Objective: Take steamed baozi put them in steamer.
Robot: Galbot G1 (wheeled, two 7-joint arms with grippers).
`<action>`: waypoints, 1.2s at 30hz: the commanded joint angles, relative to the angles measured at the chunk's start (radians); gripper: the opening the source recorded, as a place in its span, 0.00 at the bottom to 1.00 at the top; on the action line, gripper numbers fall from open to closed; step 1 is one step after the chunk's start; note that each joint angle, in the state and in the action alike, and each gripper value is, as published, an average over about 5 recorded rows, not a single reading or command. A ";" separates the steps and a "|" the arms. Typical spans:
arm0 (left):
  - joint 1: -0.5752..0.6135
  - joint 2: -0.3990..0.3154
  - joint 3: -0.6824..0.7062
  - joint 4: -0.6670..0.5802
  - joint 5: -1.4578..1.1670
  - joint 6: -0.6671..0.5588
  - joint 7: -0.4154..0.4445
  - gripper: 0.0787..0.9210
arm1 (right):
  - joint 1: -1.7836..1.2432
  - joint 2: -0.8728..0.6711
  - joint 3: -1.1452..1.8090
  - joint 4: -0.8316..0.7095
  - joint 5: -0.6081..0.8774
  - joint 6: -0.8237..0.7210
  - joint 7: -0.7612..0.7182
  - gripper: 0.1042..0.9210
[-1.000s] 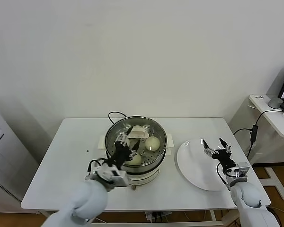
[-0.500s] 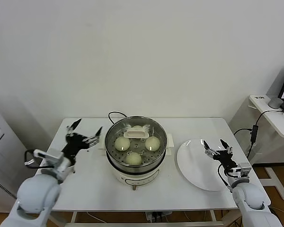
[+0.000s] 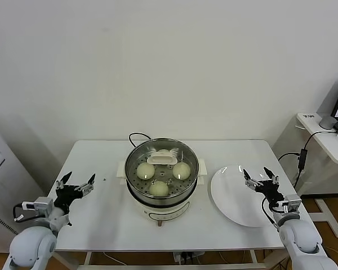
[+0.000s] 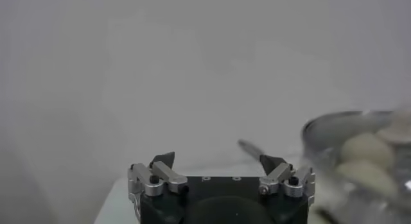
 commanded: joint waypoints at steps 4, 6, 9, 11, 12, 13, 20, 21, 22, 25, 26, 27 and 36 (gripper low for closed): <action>0.016 -0.012 -0.008 0.148 -0.008 -0.043 -0.008 0.88 | -0.039 0.005 0.013 0.043 0.012 -0.021 0.016 0.88; 0.015 -0.014 -0.006 0.147 -0.008 -0.043 -0.007 0.88 | -0.042 0.007 0.013 0.044 0.016 -0.021 0.016 0.88; 0.015 -0.016 -0.004 0.147 -0.008 -0.045 -0.004 0.88 | -0.044 0.009 0.013 0.047 0.020 -0.021 0.015 0.88; 0.015 -0.019 -0.002 0.145 -0.009 -0.045 -0.002 0.88 | -0.046 0.009 0.013 0.050 0.020 -0.021 0.014 0.88; 0.014 -0.021 -0.001 0.144 -0.009 -0.046 -0.001 0.88 | -0.048 0.009 0.013 0.051 0.020 -0.021 0.014 0.88; 0.013 -0.023 -0.001 0.143 -0.009 -0.046 0.000 0.88 | -0.049 0.009 0.013 0.052 0.020 -0.021 0.013 0.88; 0.011 -0.033 -0.002 0.134 -0.012 -0.045 0.003 0.88 | -0.060 0.019 0.030 0.052 0.009 -0.040 -0.010 0.88; 0.011 -0.034 -0.002 0.133 -0.013 -0.045 0.003 0.88 | -0.061 0.022 0.033 0.052 0.005 -0.043 -0.010 0.88; 0.011 -0.035 -0.002 0.132 -0.013 -0.045 0.003 0.88 | -0.062 0.024 0.036 0.052 0.001 -0.045 -0.008 0.88; 0.008 -0.038 -0.003 0.127 -0.014 -0.043 0.003 0.88 | -0.065 0.027 0.043 0.051 -0.017 -0.049 -0.003 0.88; 0.007 -0.040 -0.003 0.124 -0.014 -0.042 0.003 0.88 | -0.066 0.028 0.045 0.050 -0.023 -0.050 -0.002 0.88; 0.006 -0.041 -0.003 0.122 -0.015 -0.041 0.003 0.88 | -0.067 0.029 0.046 0.050 -0.028 -0.050 -0.002 0.88; 0.005 -0.052 0.000 0.108 -0.015 -0.038 0.002 0.88 | -0.067 0.037 0.053 0.052 -0.061 -0.043 -0.005 0.88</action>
